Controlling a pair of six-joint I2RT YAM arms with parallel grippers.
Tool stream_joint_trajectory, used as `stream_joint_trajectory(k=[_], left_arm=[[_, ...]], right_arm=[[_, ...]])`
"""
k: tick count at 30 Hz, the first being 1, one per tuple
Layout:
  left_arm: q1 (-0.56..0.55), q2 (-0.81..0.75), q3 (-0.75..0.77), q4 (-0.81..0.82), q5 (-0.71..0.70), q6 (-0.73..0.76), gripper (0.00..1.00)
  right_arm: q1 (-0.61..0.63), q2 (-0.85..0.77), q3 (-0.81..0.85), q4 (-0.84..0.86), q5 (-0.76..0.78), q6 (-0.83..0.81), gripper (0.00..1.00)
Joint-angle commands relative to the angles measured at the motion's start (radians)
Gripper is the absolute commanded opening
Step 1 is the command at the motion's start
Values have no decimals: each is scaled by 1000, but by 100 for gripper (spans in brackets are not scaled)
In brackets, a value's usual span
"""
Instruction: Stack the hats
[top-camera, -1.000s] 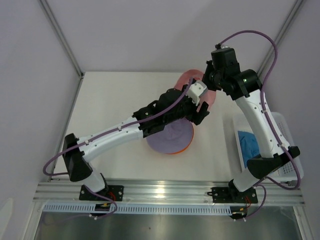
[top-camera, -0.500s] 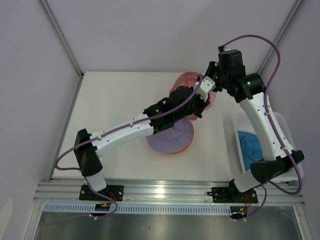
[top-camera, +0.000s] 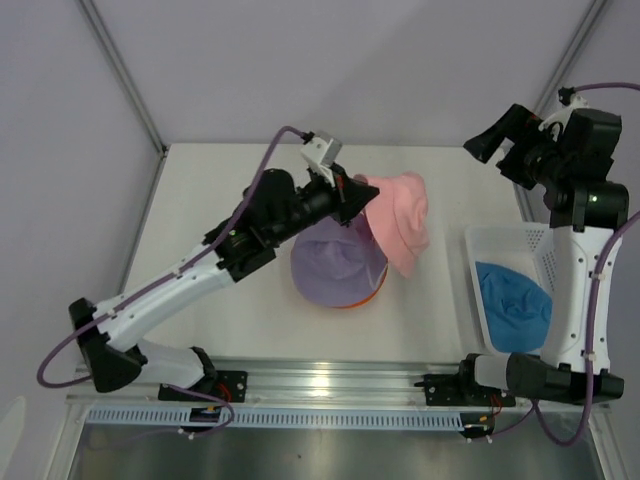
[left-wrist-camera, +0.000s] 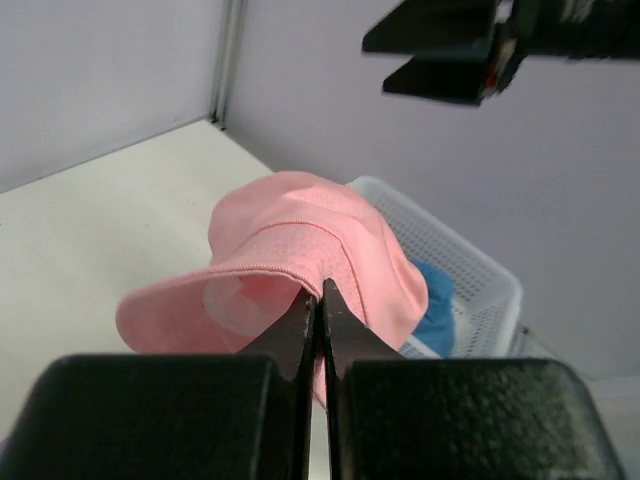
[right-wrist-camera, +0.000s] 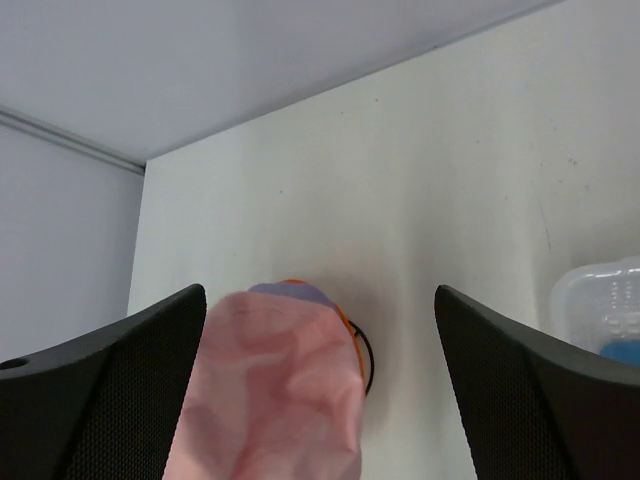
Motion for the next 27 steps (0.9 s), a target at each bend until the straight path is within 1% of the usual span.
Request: stream_joint_trajectory(k=[1,3,4,5,6,7,8,9,11,12,15,16,19,20,21,23,24,27], left_arm=[[32,-123,-71,68,63,-92,1],[44,-170,-116,64,57,-124,1],[50,-215,-126,58,51,-132,1],[53,-237,-160,53,39,-135,1],[54,-260,-198,50,25,-141,1],[55,-283,-217,47,13,-143,1],[57,-326,-273,50,-4,-143,1],[63,-344,-291,50,-30,-140,1],[75,-380,-341,51,-40,-138,1],[83,-387,-375,54,-38,-138,1],[112,-404,-473,90,-55,-152,1],[118,-409,-495,82,-64,-156,1],[155,-429,-539,70,-109,-205,1],[170,-432,-542,61,-118,-225,1],[200,-438,-544,21,-129,-242,1],[225,-446,-545,-39,-142,-294,1],[236,-467,-556,-66,-152,-307,1],[245,-530,-630,-58,-144,-350,1]], right_arm=[[-20,-67,-147,52,-108,-34,100],[-22,-98,-241,116,-125,5,99],[-22,-134,-295,147,-162,22,100],[-22,-154,-400,214,-182,47,100],[-22,-179,-459,260,-209,99,100],[-22,-203,-517,312,-272,123,99],[-22,-248,-613,390,-283,148,100],[-19,-268,-657,424,-300,191,100],[-17,-311,-723,500,-320,214,100],[-10,-316,-757,508,-323,220,100],[21,-306,-759,469,-317,174,99],[30,-303,-755,459,-312,147,100],[79,-291,-771,461,-280,140,100],[92,-282,-780,472,-272,144,100],[110,-277,-795,481,-263,151,100],[159,-265,-804,492,-249,148,100],[189,-257,-814,491,-217,145,99],[228,-244,-837,501,-160,145,100]])
